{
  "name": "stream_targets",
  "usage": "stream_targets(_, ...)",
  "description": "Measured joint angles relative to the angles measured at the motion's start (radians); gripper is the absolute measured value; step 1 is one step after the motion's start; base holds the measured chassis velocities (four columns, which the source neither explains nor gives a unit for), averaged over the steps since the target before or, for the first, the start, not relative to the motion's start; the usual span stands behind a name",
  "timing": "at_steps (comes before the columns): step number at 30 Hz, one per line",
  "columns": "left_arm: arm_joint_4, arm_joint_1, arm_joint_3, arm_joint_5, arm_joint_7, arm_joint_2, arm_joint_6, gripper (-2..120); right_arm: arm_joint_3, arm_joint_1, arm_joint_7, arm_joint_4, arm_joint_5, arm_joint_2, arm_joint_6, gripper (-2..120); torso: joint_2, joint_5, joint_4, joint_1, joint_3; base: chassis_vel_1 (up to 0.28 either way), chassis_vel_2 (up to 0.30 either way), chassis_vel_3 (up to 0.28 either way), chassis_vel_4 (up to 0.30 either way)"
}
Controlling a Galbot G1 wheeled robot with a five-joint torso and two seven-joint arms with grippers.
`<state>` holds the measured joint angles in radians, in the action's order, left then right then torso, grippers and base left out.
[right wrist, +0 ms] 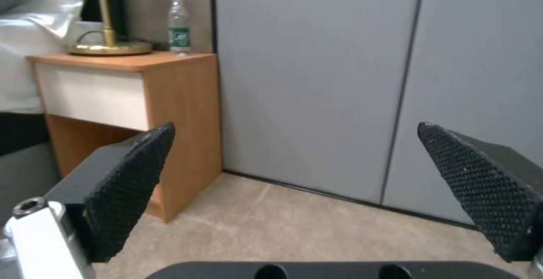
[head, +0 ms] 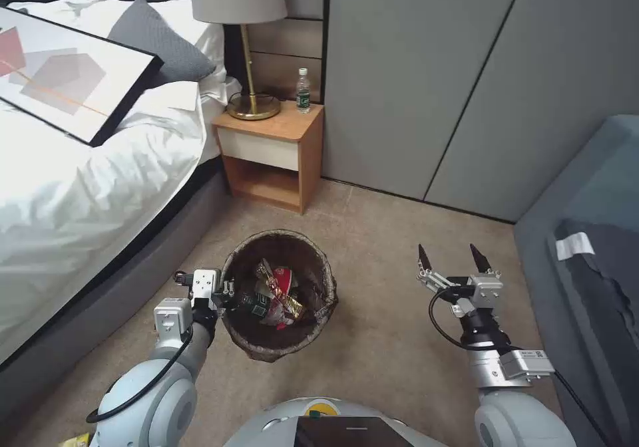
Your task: Pick up the trash bin, then pick up the garbage from the floor and place it into the trash bin.
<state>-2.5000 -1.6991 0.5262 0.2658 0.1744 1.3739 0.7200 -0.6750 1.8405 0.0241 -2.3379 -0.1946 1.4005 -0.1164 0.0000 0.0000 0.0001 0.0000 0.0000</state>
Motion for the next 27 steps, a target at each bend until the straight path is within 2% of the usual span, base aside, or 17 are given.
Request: stream_targets(27, 0.000, 0.004, 0.005, 0.002, -0.002, -0.002, 0.000, 2, 0.001, -0.011, 0.003, 0.003, -0.003, -0.008, 0.005, 100, 0.000, 0.0000, 0.0000, 0.000, 0.000, 0.073, 0.072, 0.073, 0.072)
